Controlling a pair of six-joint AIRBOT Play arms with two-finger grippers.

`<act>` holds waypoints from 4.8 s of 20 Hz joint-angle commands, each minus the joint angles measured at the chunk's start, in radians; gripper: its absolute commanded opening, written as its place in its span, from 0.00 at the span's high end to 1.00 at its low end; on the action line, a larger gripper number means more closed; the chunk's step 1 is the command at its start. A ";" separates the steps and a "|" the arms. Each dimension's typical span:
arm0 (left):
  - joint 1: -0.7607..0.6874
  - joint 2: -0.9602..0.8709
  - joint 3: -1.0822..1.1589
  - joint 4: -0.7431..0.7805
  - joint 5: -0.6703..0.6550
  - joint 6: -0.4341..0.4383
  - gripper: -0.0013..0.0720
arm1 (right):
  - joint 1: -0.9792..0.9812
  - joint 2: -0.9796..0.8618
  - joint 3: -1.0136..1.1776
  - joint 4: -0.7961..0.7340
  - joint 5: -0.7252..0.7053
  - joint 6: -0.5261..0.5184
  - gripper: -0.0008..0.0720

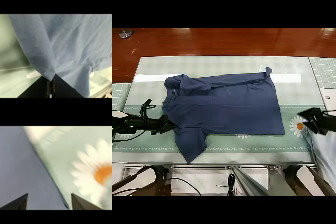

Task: Fold the shirts.

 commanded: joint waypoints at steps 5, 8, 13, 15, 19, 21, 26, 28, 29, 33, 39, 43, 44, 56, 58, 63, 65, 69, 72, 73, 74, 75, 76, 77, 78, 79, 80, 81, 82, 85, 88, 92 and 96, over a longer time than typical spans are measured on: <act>-0.009 0.001 0.004 -0.017 -0.011 0.007 0.95 | 0.130 -0.034 -0.126 -0.084 0.060 0.090 0.13; -0.009 0.001 0.004 -0.018 -0.010 0.007 0.95 | 0.214 -0.094 -0.125 -0.049 0.013 0.089 0.13; -0.010 0.000 0.004 -0.017 -0.007 0.008 0.95 | 0.292 -0.187 -0.125 0.101 -0.096 0.007 0.13; -0.010 0.000 0.004 -0.017 -0.007 0.008 0.95 | 0.316 -0.199 -0.121 0.179 -0.148 -0.017 0.13; -0.023 0.000 0.004 -0.020 0.001 0.011 0.95 | 0.412 -0.232 -0.072 0.196 -0.195 -0.013 0.55; -0.028 0.001 0.005 -0.032 -0.003 0.011 0.95 | 0.455 -0.241 -0.034 0.184 -0.173 -0.038 0.96; -0.026 0.067 0.221 -0.266 -0.117 0.051 0.95 | 0.459 -0.240 0.383 0.181 0.026 -0.013 0.96; -0.026 0.144 0.401 -0.497 -0.090 0.089 0.95 | 0.459 -0.240 0.671 0.180 0.066 0.038 0.96; -0.026 0.179 0.499 -0.558 -0.052 0.089 0.95 | 0.459 -0.240 0.825 0.178 0.079 0.055 0.96; -0.021 0.307 0.886 -0.544 0.092 0.069 0.95 | 0.459 -0.186 1.284 0.077 0.133 0.114 0.96; 0.061 0.520 1.200 -0.151 0.101 -0.114 0.95 | 0.458 0.135 1.373 -0.162 0.153 0.148 0.96; 0.082 0.690 1.217 0.126 0.060 -0.193 0.95 | 0.459 0.305 1.372 -0.279 0.201 0.200 0.96; 0.065 0.719 1.217 0.172 0.040 -0.220 0.95 | 0.459 0.332 1.372 -0.293 0.223 0.208 0.96; -0.207 0.660 0.869 0.354 -0.055 -0.335 0.95 | 0.459 0.377 1.045 -0.288 0.299 0.251 0.96; -0.207 0.576 0.770 0.296 0.010 -0.334 0.95 | 0.459 0.344 0.900 -0.233 0.217 0.217 0.96; -0.239 0.254 0.716 0.166 0.117 -0.261 0.95 | 0.460 0.103 0.652 -0.036 -0.007 0.052 0.96; -0.269 0.124 0.717 0.165 0.220 -0.254 0.95 | 0.459 -0.050 0.658 0.003 -0.119 0.023 0.96; -0.309 -0.104 0.717 0.155 0.396 -0.254 0.95 | 0.479 -0.388 0.753 0.103 -0.180 -0.037 0.96; -0.312 -0.241 0.756 0.155 0.437 -0.256 0.95 | 0.530 -0.609 0.906 0.134 -0.215 -0.023 0.96; -0.312 -0.284 0.784 0.154 0.438 -0.265 0.95 | 0.544 -0.668 0.962 0.133 -0.220 -0.010 0.96; -0.313 -0.323 0.811 0.154 0.434 -0.293 0.95 | 0.555 -0.728 1.022 0.132 -0.219 0.011 0.96; -0.315 -0.353 0.832 0.154 0.425 -0.318 0.95 | 0.562 -0.780 1.075 0.133 -0.219 0.038 0.96; -0.315 -0.377 0.845 0.155 0.414 -0.336 0.95 | 0.561 -0.819 1.113 0.135 -0.217 0.063 0.96; -0.316 -0.395 0.850 0.155 0.404 -0.345 0.95 | 0.561 -0.850 1.139 0.140 -0.214 0.083 0.96; -0.315 -0.407 0.850 0.155 0.389 -0.344 0.95 | 0.560 -0.865 1.149 0.142 -0.212 0.091 0.96; -0.311 -0.412 0.850 0.155 0.370 -0.343 0.95 | 0.554 -0.871 1.149 0.140 -0.203 0.090 0.96; -0.306 -0.413 0.850 0.156 0.343 -0.341 0.95 | 0.547 -0.871 1.149 0.136 -0.178 0.086 0.96; -0.298 -0.412 0.853 0.155 0.305 -0.341 0.95 | 0.537 -0.870 1.149 0.136 -0.142 0.075 0.96; -0.286 -0.412 0.863 0.156 0.239 -0.328 0.95 | 0.523 -0.869 1.149 0.136 -0.093 0.068 0.96; -0.254 -0.412 0.877 0.159 0.043 -0.218 0.95 | 0.470 -0.871 1.149 0.074 0.121 0.065 0.96; -0.236 -0.434 0.875 0.191 -0.107 -0.193 0.95 | 0.464 -0.871 1.142 -0.061 0.250 0.065 0.96; -0.240 -0.499 0.875 0.209 -0.137 -0.196 0.95 | 0.502 -0.871 1.042 -0.134 0.211 0.066 0.96; -0.236 -0.541 0.876 0.212 -0.203 -0.211 0.95 | 0.503 -0.911 1.001 -0.121 0.181 0.094 0.96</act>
